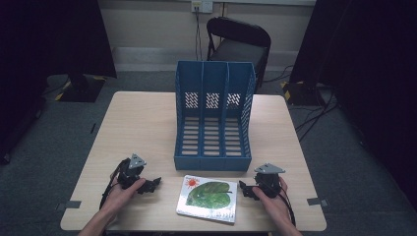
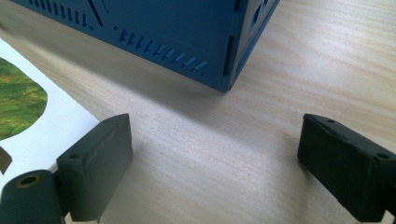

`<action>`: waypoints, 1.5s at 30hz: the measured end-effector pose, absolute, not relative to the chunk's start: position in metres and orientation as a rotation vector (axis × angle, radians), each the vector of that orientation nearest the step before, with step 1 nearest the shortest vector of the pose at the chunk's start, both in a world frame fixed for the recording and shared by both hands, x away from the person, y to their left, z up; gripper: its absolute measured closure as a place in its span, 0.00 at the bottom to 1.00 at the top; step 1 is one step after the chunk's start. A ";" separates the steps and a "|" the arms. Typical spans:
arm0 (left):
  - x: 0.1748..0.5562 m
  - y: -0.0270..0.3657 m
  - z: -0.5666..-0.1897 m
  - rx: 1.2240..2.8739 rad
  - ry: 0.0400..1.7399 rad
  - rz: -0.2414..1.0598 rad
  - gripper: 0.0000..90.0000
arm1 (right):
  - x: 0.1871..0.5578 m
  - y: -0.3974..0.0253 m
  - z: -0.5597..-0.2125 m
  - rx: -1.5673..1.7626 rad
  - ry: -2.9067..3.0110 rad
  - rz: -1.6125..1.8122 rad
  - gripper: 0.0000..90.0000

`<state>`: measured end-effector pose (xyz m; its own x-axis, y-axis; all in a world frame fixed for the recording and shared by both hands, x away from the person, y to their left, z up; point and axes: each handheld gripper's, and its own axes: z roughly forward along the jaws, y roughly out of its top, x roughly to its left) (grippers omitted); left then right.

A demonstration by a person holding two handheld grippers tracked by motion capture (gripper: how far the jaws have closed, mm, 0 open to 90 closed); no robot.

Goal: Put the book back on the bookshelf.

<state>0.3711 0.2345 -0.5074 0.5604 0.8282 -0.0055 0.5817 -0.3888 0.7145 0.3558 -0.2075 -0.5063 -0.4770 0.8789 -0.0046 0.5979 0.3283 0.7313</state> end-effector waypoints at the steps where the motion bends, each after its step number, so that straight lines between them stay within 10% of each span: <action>1: 0.371 0.234 -0.507 2.114 1.126 0.466 0.00 | 0.357 -0.208 -0.506 1.300 2.201 0.950 0.10; 26: 0.356 0.223 -0.483 2.050 1.107 0.428 0.23 | 0.339 -0.202 -0.482 1.265 2.219 1.055 0.27; 45: 0.341 0.165 -0.488 2.164 0.880 0.140 0.30 | 0.310 -0.177 -0.481 1.130 2.443 1.128 0.42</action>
<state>0.3410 0.1653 -0.4876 0.7542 0.6325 -0.1765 0.5467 -0.4559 0.7024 0.3097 -0.1768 -0.4807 -0.6789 0.7258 0.1105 0.5549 0.4087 0.7246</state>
